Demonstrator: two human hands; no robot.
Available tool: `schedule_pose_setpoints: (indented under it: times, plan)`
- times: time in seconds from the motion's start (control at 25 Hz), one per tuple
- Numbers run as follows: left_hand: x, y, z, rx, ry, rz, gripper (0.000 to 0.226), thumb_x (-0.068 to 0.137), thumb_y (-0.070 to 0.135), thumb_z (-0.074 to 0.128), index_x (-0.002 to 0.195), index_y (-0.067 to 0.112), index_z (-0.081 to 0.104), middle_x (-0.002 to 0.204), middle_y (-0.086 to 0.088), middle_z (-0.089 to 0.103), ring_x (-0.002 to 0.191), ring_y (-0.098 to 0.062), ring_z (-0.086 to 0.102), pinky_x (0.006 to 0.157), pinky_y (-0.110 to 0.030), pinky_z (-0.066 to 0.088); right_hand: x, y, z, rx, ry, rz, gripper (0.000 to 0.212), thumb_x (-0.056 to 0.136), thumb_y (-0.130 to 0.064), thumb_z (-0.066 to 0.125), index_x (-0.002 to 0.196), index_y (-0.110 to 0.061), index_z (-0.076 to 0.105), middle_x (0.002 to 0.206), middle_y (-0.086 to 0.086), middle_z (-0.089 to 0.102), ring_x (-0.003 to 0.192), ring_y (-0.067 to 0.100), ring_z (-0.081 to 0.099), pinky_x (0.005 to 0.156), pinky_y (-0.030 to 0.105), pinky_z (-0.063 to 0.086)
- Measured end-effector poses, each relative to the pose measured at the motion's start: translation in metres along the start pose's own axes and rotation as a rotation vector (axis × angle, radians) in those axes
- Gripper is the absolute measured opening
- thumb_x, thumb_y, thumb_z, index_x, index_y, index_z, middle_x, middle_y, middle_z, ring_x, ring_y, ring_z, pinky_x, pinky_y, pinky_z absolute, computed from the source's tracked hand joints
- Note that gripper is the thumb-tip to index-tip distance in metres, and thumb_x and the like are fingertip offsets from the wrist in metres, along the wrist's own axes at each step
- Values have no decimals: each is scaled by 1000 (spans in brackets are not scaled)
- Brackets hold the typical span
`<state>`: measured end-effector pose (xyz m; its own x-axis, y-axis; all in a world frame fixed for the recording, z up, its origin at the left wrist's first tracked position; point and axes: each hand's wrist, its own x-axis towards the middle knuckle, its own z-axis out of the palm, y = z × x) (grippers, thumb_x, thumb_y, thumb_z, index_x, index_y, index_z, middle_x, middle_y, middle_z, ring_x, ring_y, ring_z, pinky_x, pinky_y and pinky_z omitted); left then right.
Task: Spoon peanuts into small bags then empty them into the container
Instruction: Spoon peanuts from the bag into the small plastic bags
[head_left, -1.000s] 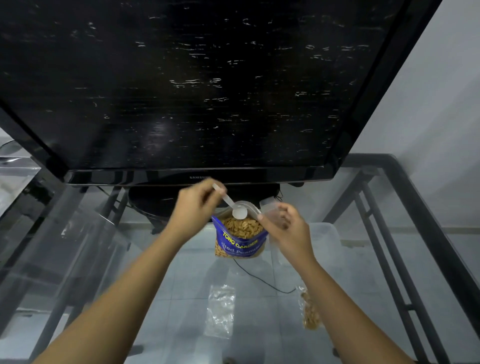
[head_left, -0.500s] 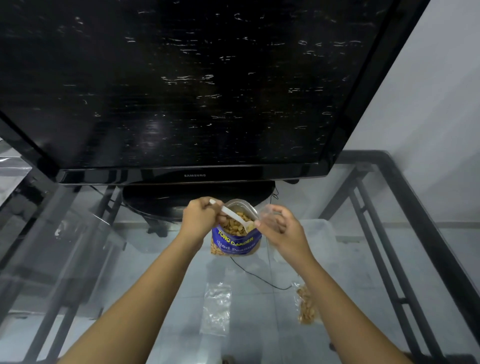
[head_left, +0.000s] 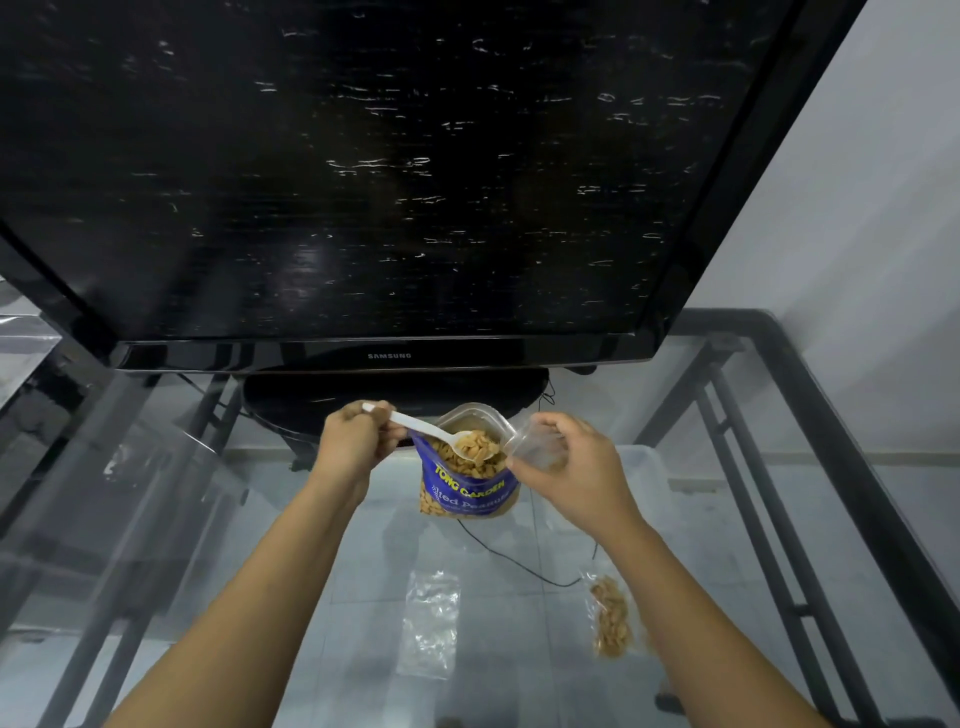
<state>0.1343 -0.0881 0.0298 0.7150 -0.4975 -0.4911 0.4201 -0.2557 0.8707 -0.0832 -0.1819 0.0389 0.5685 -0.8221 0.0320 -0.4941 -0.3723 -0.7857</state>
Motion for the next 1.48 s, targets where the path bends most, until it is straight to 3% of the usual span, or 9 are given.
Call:
schedule_pose_setpoints:
  times: [0.12,0.32,0.6,0.8,0.96,1.2,1.32,1.4,1.48]
  plan:
    - [0,14,-8,-20,12,24,14,95,12,46,88,7,57,62,-5,60,45,-3,57,42,-14,45,6,-4,4,-226,12,-86,46,70,-38,73,110,-19,58,103,-5,61,91,13,57,75,27,50]
    - [-11,48,-6,-13,-31,122,19,95,11,46,81,12,59,68,-4,57,52,-4,57,46,-12,47,13,-15,17,-264,-2,-133,47,71,-39,70,112,-21,57,101,-4,61,91,15,57,75,29,48]
    - [-60,74,20,571,-213,694,15,93,22,52,82,21,62,70,0,68,67,-11,65,64,-22,52,8,-26,28,192,6,-22,43,70,-37,77,105,-26,57,94,-8,67,84,6,64,72,25,55]
    - [-82,90,22,723,-215,1025,11,93,20,54,84,19,61,64,9,62,62,-1,59,58,-9,41,10,-21,29,537,-157,105,44,77,-38,71,115,-32,50,110,-4,67,100,12,64,84,36,55]
    - [-76,96,15,614,-108,995,12,92,22,53,83,20,61,67,7,65,64,-3,63,63,-17,48,7,-12,27,572,-103,141,22,86,-29,62,105,-35,54,106,0,68,100,16,65,84,33,55]
    - [-38,40,7,587,25,570,17,90,24,56,74,29,61,66,0,64,67,-18,60,59,-27,45,-9,1,7,663,25,225,9,86,-20,63,94,-15,62,85,3,71,74,14,69,63,27,54]
    - [-39,2,12,723,22,389,23,88,26,61,107,13,64,79,-2,64,77,-17,59,63,-27,48,-23,6,2,680,41,261,13,85,-20,64,92,-9,62,81,4,72,71,16,68,66,32,56]
    - [-45,-9,13,748,149,440,53,86,33,62,127,2,49,108,-12,61,96,-24,59,81,-34,48,-31,9,-2,700,44,271,15,85,-20,65,92,-8,62,82,4,72,72,16,68,69,34,56]
    - [-64,-17,18,661,264,606,44,90,29,57,125,3,51,114,-14,55,93,-24,57,79,-19,41,-39,14,-5,715,38,286,12,85,-19,65,90,-9,62,79,1,72,71,13,67,68,32,56]
